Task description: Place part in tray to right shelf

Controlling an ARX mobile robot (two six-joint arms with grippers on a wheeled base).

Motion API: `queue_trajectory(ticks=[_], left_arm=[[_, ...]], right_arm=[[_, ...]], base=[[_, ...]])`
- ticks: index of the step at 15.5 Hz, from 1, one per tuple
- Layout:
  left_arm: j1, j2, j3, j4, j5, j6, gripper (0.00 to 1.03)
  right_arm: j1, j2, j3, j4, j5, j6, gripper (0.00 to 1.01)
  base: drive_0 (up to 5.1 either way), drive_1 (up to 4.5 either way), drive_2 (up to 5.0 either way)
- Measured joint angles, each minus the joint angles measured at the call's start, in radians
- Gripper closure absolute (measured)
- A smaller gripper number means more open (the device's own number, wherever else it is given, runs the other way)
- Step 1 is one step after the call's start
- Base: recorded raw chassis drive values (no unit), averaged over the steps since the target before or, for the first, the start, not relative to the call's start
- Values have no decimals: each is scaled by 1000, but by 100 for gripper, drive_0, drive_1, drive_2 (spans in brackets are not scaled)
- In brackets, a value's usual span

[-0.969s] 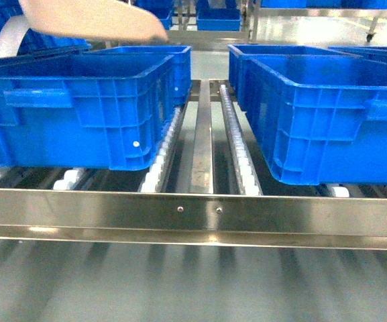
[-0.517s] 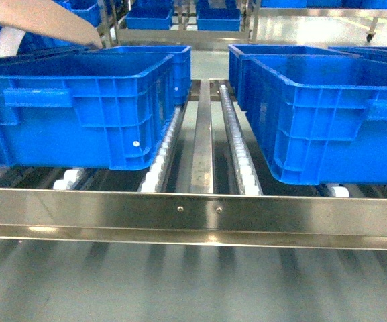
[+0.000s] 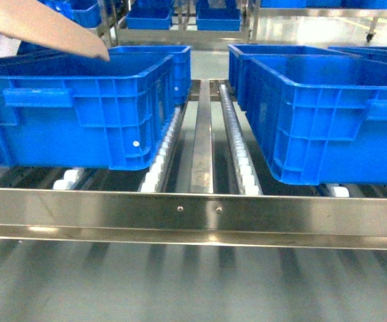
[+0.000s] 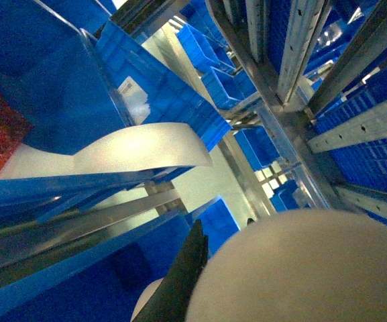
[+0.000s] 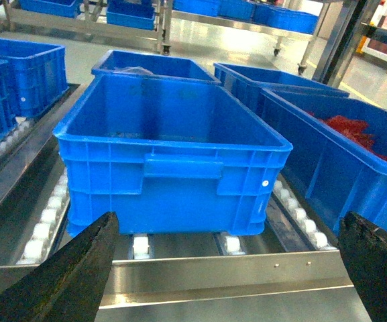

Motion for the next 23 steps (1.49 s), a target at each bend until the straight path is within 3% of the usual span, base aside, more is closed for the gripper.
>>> queue_trajectory(ticks=[6,10,13,15,16,18,19,20,22,23], left_arm=[[-1,-19,-6,17,7,11,90],[6,-99,-84,58,45,-41,90],[15,-362,-415,177,111,-143,90],[18,-586,-634,219,171,-139,90],[6,-696,-739,211,190,-104,90],[-64,-1035,-1037,180,316,87,90],[-80,-1112,-1092,176,346,137,90],[-56,-1162,-1055,40,401,234,90],[-39,-1223,-1086,-118,472,575,90],[-113,-1254,-1178,-117,441,731,90]], right_arm=[[0,0,0,0,0,0,3],[0,0,0,0,0,0,3],[0,0,0,0,0,0,3],[0,0,0,0,0,0,3],[0,0,0,0,0,0,3],[0,0,0,0,0,0,3],[-24,-10,-15,51,-76,23,9],[-63,-45,-41,63,-187,58,19],[-120,-113,-111,61,-306,95,39],[-140,-135,-143,51,-345,104,52]], base=[[0,0,0],[0,0,0],[0,0,0],[0,0,0],[0,0,0],[0,0,0],[0,0,0],[0,0,0],[0,0,0],[0,0,0]])
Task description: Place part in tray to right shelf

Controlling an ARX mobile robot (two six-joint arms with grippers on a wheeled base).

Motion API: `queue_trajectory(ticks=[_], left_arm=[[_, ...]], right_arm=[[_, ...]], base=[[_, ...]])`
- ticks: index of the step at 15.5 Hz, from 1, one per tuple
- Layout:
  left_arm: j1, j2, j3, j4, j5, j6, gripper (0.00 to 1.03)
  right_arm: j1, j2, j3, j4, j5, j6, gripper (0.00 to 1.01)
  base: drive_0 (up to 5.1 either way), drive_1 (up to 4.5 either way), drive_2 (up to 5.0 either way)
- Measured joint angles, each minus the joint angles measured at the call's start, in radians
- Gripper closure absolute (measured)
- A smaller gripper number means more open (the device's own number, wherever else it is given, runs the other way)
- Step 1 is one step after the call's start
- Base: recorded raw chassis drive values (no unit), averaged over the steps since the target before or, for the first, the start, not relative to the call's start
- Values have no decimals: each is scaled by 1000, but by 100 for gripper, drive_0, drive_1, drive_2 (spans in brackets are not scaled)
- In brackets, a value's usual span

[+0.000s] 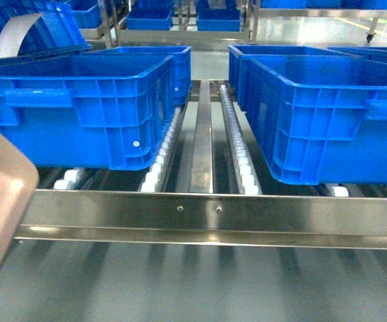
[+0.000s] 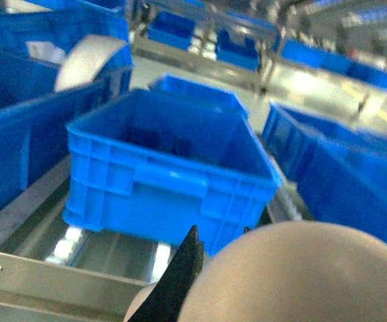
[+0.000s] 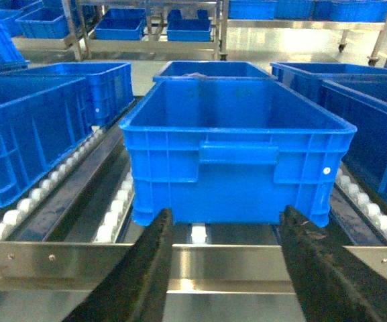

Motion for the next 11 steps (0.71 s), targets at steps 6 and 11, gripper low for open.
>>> queue_trajectory(ticks=[6,11], left_arm=[[-10,-170,-230,49,-10,201,90],[-10,-277,-294,24,-9,201,90]], right_arm=[[-189,-191,-115,-69,-165,9,99],[-180,-284,-146,-127,-182,10,99]], base=[[0,0,0],[0,0,0]])
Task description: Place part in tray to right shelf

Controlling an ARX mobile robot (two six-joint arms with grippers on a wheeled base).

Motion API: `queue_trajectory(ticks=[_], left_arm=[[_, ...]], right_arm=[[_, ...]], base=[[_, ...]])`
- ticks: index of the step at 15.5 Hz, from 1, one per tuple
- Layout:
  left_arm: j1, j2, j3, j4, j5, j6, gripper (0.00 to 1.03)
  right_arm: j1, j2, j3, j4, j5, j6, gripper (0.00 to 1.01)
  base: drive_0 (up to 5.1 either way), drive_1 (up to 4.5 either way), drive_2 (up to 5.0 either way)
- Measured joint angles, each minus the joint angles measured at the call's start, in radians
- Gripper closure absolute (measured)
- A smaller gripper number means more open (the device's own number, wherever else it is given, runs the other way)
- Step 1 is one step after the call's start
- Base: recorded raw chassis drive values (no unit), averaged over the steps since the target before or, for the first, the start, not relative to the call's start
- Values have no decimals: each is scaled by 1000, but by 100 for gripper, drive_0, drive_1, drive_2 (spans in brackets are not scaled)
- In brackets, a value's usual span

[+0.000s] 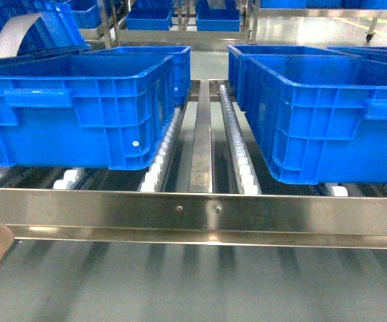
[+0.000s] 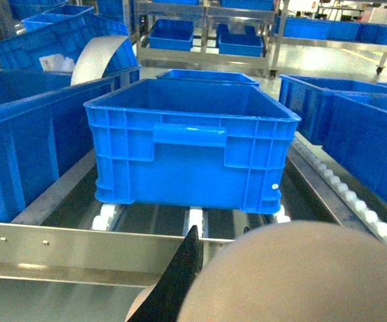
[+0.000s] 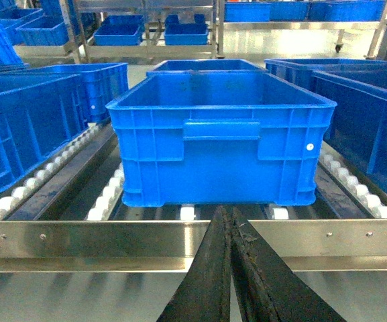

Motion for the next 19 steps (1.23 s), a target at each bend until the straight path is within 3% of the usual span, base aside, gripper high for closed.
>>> queue_trajectory(ticks=[10,12,15,16,19], left_arm=[[0,-185,-84,-85,-2,0,90],[0,-220,-84,-116,-3,2,90],[0,-292,-84,-200,0,3,90],[0,-386,-84,-337,3,5,90],[0,-424,-83,-342,0,7,90]], right_arm=[[0,-160,-34,-114,0,0,99],[0,-318,-33,-280,0,0,99],[0,-321,-33,-275,0,0,99],[0,-321,-33,-284,0,0,99],[0,-321,-33,-279,0,0,99]], base=[[0,0,0],[0,0,0],[0,0,0],[0,0,0],[0,0,0]])
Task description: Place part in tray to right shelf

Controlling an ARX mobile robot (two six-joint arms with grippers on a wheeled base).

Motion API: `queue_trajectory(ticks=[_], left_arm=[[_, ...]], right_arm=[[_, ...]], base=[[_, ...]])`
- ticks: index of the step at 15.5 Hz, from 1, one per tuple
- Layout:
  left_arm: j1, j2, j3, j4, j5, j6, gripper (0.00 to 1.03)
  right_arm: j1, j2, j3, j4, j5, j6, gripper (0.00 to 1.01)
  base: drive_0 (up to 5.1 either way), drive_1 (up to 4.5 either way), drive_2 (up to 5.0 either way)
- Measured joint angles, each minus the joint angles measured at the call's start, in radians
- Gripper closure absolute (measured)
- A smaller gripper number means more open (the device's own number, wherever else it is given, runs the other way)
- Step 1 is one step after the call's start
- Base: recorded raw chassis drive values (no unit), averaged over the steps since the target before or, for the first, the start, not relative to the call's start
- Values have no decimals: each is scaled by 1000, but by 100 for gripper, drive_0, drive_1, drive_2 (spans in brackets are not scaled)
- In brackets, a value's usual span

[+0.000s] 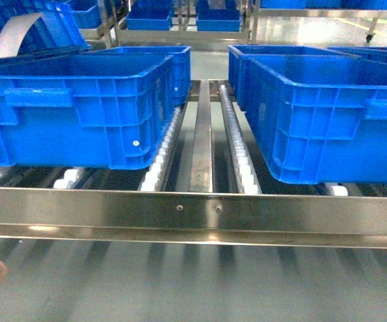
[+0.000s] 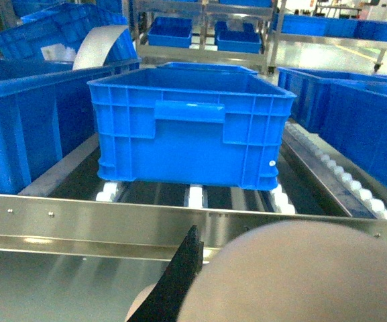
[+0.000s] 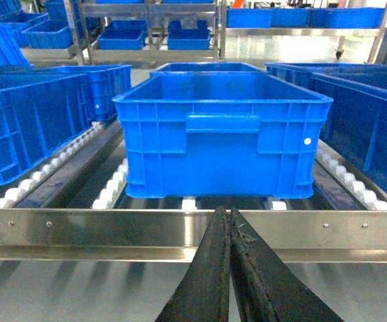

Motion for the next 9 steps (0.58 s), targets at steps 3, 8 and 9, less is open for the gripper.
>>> queue_trajectory(ticks=[3,8,9], left_arm=[[0,-1,0,10,0,0,90],[0,-1,0,11,0,0,90],[0,-1,0,11,0,0,90]], right_arm=[[0,0,0,-2,0,0,99],[0,0,0,-2,0,0,67],[0,0,0,-2,0,0,57]], base=[[0,0,0],[0,0,0],[0,0,0]])
